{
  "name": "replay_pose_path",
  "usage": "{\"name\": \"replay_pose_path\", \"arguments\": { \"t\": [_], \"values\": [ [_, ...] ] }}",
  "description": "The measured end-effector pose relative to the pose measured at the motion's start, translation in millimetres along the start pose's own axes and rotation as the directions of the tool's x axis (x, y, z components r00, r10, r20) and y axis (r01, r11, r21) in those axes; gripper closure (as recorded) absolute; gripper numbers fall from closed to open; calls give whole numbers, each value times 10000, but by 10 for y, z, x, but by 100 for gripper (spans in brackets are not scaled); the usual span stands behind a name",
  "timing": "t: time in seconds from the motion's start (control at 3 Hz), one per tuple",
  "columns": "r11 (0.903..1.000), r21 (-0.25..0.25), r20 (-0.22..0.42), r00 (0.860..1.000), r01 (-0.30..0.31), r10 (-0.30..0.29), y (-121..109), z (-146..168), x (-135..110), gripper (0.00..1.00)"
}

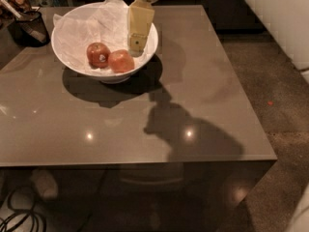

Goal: Pick apple from white bowl

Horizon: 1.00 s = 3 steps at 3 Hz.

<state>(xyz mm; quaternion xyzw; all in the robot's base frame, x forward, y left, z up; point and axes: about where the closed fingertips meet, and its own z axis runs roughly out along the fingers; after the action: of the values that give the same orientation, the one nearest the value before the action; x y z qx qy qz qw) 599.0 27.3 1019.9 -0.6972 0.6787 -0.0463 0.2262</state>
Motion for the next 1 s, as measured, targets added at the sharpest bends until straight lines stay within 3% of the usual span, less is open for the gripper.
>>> {"name": "replay_pose_path", "arguments": {
  "t": [0.67, 1.0],
  "values": [
    [9998, 76, 370, 9992, -157, 154, -44, 27, -46, 0],
    [9982, -187, 1085, 9924, -571, 588, -155, 162, -192, 0]
  ]
}}
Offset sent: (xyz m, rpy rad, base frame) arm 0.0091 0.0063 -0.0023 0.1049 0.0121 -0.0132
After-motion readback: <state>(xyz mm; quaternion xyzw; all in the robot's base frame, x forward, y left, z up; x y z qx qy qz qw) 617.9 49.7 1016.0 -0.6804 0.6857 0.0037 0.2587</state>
